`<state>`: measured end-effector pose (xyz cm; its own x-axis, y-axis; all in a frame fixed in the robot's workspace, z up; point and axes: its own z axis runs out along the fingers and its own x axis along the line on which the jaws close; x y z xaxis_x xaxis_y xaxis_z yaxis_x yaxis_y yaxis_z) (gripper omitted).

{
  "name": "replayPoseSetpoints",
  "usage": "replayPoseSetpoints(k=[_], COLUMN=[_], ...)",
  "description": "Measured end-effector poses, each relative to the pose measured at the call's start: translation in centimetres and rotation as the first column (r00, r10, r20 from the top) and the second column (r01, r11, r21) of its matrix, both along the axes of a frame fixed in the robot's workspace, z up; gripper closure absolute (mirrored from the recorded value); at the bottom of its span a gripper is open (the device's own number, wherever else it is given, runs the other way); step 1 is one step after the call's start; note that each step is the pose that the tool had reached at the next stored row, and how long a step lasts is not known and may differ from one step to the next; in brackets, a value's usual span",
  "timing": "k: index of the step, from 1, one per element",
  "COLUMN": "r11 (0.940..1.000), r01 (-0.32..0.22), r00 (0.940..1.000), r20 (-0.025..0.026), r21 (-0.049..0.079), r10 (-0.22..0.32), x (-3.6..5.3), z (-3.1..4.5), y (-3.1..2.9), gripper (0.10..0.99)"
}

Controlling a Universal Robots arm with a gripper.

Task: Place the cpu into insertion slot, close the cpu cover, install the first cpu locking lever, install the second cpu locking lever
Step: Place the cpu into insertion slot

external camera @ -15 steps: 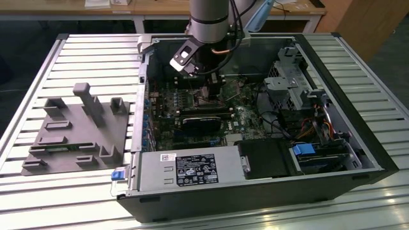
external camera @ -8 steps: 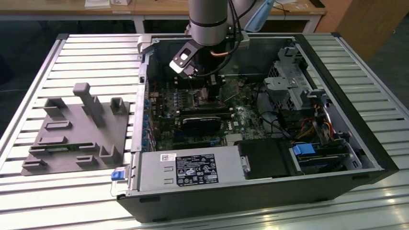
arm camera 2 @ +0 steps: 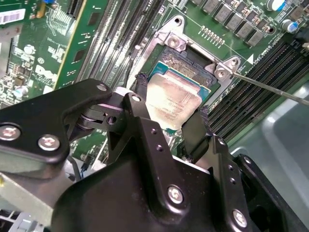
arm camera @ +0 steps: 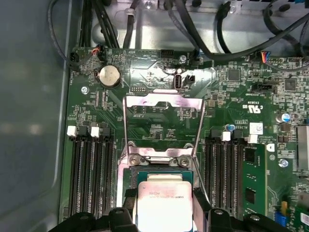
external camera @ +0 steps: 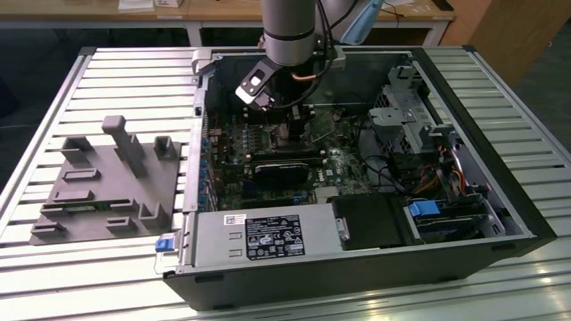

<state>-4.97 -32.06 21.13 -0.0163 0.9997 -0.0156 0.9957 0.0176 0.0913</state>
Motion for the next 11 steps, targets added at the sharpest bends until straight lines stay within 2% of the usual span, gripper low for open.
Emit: replayPoseSetpoints(k=[11], r11=[1.0], r01=[0.007], r00=[1.0], r20=[0.0], r21=[0.0], r10=[-0.007], x=[-0.33], z=[-1.2], y=[0.24], gripper=[0.549])
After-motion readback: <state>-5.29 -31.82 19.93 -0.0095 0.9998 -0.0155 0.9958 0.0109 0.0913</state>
